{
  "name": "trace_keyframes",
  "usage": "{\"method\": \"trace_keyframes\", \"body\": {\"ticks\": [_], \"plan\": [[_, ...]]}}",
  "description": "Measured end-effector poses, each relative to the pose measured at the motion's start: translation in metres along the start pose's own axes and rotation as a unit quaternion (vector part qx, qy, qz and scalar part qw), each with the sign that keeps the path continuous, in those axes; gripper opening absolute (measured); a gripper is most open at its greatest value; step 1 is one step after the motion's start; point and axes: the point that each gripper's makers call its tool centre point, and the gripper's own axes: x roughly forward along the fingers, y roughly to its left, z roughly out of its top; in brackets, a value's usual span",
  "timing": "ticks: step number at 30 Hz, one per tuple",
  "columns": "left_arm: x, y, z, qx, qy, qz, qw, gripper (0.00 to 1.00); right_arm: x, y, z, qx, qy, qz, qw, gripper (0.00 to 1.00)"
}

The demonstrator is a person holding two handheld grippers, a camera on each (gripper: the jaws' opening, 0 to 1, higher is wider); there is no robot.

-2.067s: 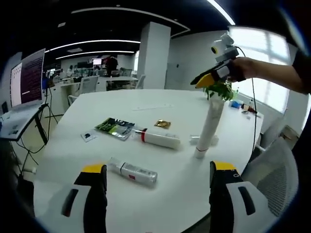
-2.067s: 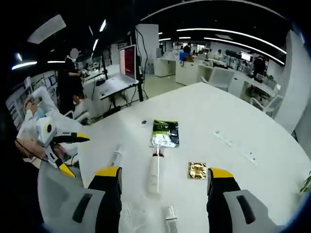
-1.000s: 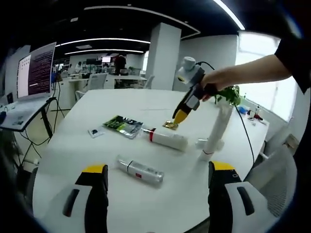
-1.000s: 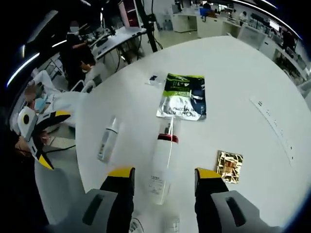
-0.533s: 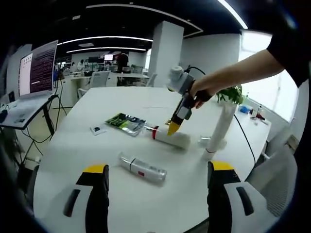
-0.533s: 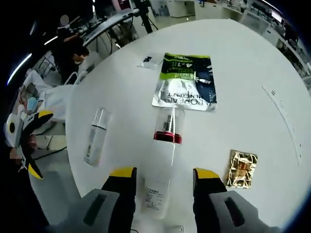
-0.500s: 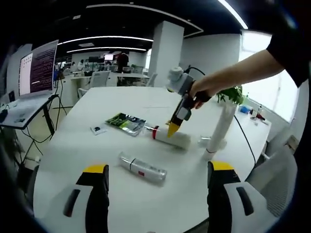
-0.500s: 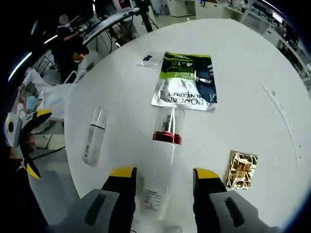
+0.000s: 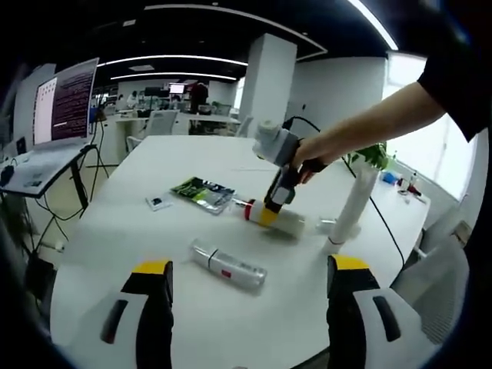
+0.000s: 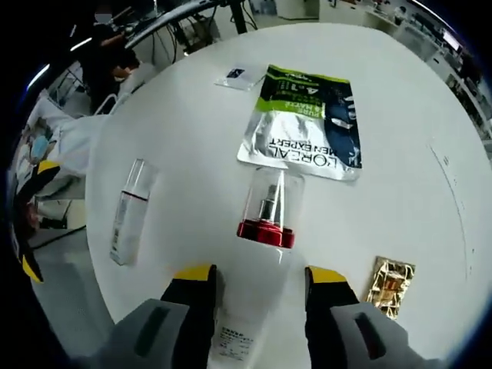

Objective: Arrange the skincare products in the storage area until every visible bottle or jar stands upright without overlapping.

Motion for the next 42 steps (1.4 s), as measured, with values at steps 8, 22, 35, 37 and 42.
{"method": "trace_keyframes", "body": {"ticks": [8,22,35,37,42], "plan": [[0.0,0.001,-0.001,-0.003,0.003,0.003,1.0,0.74,0.002,-0.009,-0.002,-0.083,0.019,-0.041,0.9955,0.31],[-0.001,0.002,-0.001,-0.004,0.003,0.006,1.0,0.73,0.007,-0.011,0.001,-0.072,-0.016,-0.029,0.9968,0.22],[0.0,0.005,-0.002,0.0,0.008,0.008,0.9999,0.72,-0.002,-0.017,-0.002,-0.072,-0.047,-0.018,0.9962,0.21],[0.0,0.005,-0.003,0.001,0.009,0.008,0.9999,0.72,-0.002,-0.023,0.002,-0.071,-0.055,-0.018,0.9958,0.21],[0.001,0.003,-0.004,0.007,0.013,0.005,0.9999,0.71,-0.016,-0.028,0.003,-0.056,-0.087,-0.02,0.9944,0.2]]}}
